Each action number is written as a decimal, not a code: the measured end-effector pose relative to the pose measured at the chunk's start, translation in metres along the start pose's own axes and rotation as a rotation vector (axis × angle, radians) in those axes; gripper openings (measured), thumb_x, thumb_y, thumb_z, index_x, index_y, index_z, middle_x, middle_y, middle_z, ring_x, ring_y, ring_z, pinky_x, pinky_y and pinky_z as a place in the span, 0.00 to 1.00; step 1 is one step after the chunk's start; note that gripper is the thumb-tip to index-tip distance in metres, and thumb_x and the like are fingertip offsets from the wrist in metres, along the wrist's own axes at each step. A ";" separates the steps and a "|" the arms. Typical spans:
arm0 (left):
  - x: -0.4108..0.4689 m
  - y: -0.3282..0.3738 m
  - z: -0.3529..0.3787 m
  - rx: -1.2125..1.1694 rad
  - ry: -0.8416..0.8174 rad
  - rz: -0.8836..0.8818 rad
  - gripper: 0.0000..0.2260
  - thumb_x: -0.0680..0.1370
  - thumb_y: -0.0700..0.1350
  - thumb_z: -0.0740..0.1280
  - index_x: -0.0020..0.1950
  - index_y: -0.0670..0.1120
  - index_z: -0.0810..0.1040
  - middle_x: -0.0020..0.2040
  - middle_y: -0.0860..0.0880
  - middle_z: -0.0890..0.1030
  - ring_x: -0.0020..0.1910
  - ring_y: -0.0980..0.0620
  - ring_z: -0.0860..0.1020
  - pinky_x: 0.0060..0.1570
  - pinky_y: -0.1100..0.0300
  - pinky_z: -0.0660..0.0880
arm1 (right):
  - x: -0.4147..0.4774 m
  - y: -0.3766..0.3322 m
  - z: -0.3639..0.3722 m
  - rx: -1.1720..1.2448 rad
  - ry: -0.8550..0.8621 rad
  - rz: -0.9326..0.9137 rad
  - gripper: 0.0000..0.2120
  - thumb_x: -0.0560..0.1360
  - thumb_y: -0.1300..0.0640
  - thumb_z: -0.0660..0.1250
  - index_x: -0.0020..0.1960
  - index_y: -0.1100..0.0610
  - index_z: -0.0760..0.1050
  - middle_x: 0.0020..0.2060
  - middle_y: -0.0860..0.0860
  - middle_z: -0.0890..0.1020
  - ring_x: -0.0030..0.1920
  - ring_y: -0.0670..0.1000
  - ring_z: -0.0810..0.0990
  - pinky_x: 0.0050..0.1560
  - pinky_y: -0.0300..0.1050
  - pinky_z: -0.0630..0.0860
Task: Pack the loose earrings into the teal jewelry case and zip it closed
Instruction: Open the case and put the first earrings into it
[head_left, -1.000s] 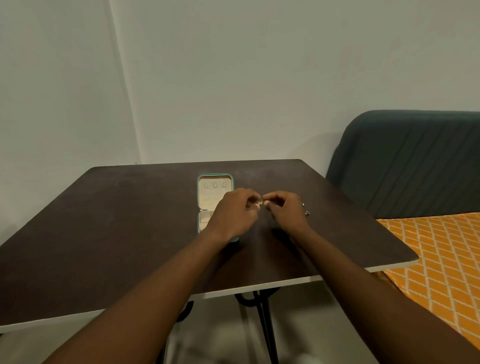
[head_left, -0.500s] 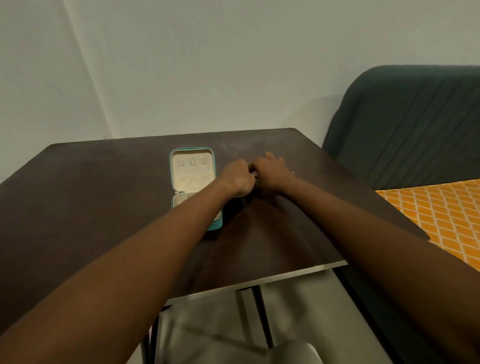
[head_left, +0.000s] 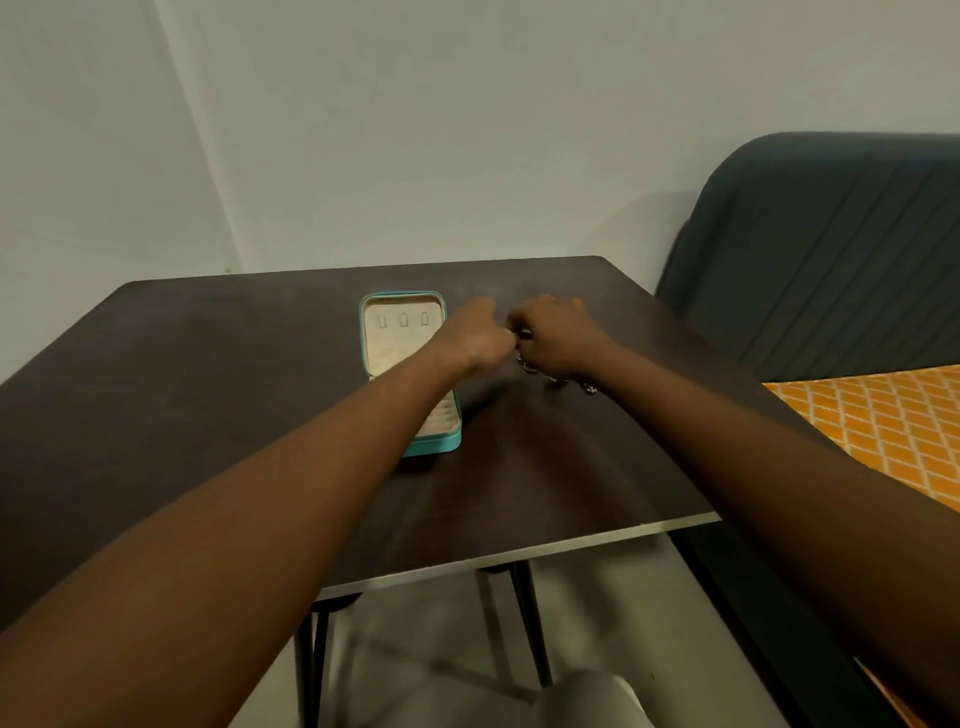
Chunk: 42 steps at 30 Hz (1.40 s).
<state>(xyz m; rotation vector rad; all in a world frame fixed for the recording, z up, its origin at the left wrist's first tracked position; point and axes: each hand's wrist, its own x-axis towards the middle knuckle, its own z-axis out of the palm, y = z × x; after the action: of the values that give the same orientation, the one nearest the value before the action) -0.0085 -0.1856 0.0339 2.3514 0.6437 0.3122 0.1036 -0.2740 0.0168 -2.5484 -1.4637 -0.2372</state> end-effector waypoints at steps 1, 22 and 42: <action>-0.002 -0.003 -0.005 -0.030 0.006 0.028 0.23 0.80 0.42 0.67 0.75 0.41 0.68 0.67 0.41 0.78 0.62 0.45 0.79 0.61 0.52 0.76 | -0.001 -0.002 -0.005 0.034 0.011 0.004 0.08 0.79 0.53 0.62 0.50 0.55 0.78 0.49 0.53 0.81 0.56 0.56 0.76 0.55 0.52 0.66; -0.063 -0.100 -0.049 -0.063 0.167 0.083 0.11 0.76 0.37 0.73 0.59 0.41 0.84 0.60 0.44 0.84 0.53 0.49 0.84 0.36 0.70 0.77 | -0.020 -0.085 0.007 0.121 -0.110 -0.118 0.12 0.83 0.50 0.58 0.60 0.49 0.78 0.60 0.49 0.80 0.65 0.54 0.71 0.61 0.58 0.65; -0.052 -0.102 -0.032 -0.095 0.191 0.054 0.18 0.76 0.37 0.71 0.66 0.43 0.78 0.50 0.48 0.87 0.44 0.54 0.85 0.42 0.60 0.83 | -0.023 -0.090 0.015 0.016 -0.038 -0.109 0.13 0.81 0.49 0.65 0.62 0.45 0.81 0.60 0.48 0.81 0.63 0.53 0.69 0.59 0.56 0.66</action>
<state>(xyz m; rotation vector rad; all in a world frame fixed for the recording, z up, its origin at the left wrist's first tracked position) -0.1021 -0.1291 -0.0123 2.2679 0.6411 0.5840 0.0150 -0.2449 0.0051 -2.4766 -1.6142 -0.1935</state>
